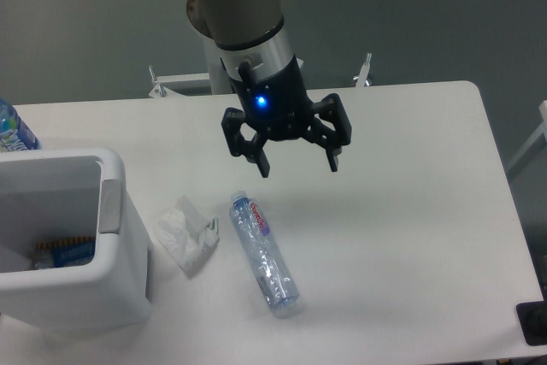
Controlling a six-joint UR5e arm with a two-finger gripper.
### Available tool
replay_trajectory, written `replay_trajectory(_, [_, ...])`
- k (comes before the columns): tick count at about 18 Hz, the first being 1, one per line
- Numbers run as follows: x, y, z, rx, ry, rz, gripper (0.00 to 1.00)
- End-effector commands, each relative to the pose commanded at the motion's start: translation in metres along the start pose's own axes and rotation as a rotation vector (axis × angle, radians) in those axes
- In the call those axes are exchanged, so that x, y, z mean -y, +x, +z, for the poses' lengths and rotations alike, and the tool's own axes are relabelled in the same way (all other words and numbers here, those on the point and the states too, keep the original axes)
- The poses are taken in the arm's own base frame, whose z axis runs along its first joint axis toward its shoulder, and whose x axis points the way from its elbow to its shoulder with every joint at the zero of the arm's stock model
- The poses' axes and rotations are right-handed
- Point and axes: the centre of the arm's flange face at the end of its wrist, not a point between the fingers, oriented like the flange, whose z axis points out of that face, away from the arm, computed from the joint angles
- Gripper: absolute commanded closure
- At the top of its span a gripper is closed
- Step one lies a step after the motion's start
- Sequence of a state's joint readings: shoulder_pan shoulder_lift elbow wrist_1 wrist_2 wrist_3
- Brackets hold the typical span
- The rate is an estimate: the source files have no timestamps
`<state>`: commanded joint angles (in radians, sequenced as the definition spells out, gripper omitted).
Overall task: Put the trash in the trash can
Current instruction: 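Move the gripper down toward the crumpled white tissue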
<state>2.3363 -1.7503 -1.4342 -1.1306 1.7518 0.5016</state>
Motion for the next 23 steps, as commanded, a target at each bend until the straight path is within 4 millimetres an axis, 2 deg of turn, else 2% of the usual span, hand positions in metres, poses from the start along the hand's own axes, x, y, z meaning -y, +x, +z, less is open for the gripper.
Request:
replay_trajectory(5, [-0.007, 0.008, 0.013, 0.000, -0.032, 0.002, 0.00])
replay_trajectory(9, [-0.026, 0.030, 0.035, -0.026, -0.075, 0.019, 0.00])
replay_trajectory(11, [-0.028, 0.051, 0.042, -0.049, -0.085, 0.050, 0.00])
replay_trajectory(14, [-0.041, 0.081, 0.063, -0.081, -0.132, 0.085, 0.00])
replay_trajectory(19, [-0.058, 0.152, 0.104, -0.125, -0.186, 0.127, 0.00])
replay_trajectory(21, [-0.059, 0.173, 0.110, -0.140, -0.181, 0.156, 0.00])
replay_trajectory(22, [-0.060, 0.189, 0.122, -0.171, -0.195, 0.167, 0.00])
replay_trajectory(23, [-0.061, 0.196, 0.131, -0.190, -0.211, 0.153, 0.00])
